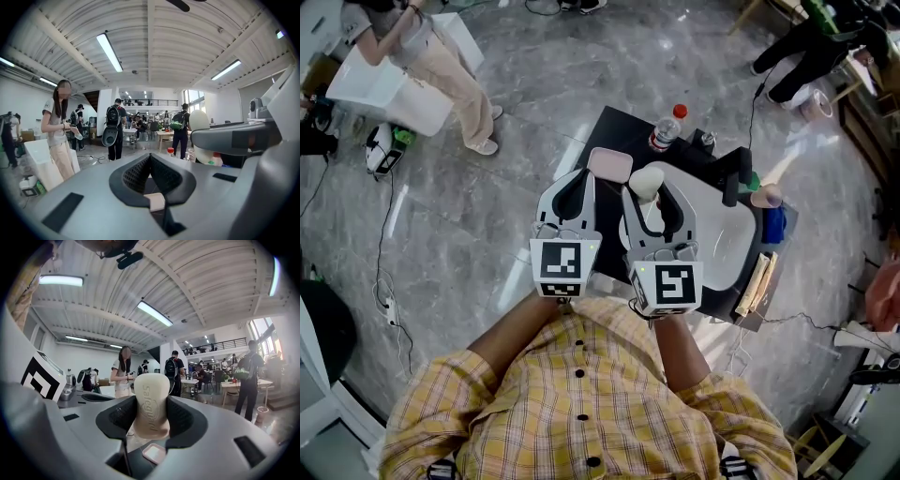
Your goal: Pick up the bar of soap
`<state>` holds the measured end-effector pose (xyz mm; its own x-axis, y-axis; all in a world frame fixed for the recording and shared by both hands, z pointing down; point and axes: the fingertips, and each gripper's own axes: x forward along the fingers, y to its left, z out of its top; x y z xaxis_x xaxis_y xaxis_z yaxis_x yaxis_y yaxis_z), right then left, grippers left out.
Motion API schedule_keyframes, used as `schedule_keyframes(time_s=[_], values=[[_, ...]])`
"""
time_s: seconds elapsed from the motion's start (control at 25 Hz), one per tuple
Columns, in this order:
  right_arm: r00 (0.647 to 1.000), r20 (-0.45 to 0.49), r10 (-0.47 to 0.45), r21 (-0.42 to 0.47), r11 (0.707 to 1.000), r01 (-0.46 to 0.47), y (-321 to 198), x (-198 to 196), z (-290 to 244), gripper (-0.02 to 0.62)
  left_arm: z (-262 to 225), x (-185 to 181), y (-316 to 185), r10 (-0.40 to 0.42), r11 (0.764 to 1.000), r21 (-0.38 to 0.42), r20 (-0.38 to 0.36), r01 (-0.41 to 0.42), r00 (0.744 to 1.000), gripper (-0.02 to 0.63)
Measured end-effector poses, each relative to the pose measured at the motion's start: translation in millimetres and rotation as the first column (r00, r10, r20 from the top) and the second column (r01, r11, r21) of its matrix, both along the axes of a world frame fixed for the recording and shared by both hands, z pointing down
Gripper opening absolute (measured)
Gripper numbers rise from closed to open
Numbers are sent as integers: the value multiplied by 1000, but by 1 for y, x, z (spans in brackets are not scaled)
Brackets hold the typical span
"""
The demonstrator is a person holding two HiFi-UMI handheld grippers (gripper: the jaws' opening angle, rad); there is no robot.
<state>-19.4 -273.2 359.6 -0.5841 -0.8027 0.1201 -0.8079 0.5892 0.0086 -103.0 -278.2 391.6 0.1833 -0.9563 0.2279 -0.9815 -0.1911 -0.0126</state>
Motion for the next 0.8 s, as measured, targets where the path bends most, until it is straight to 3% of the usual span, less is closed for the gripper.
schedule_keyframes(time_s=[0.8], values=[[1000, -3, -21, 12, 1000, 21, 7, 8, 5, 212, 3, 8, 10, -14, 1000, 14, 14, 14, 1000, 11]])
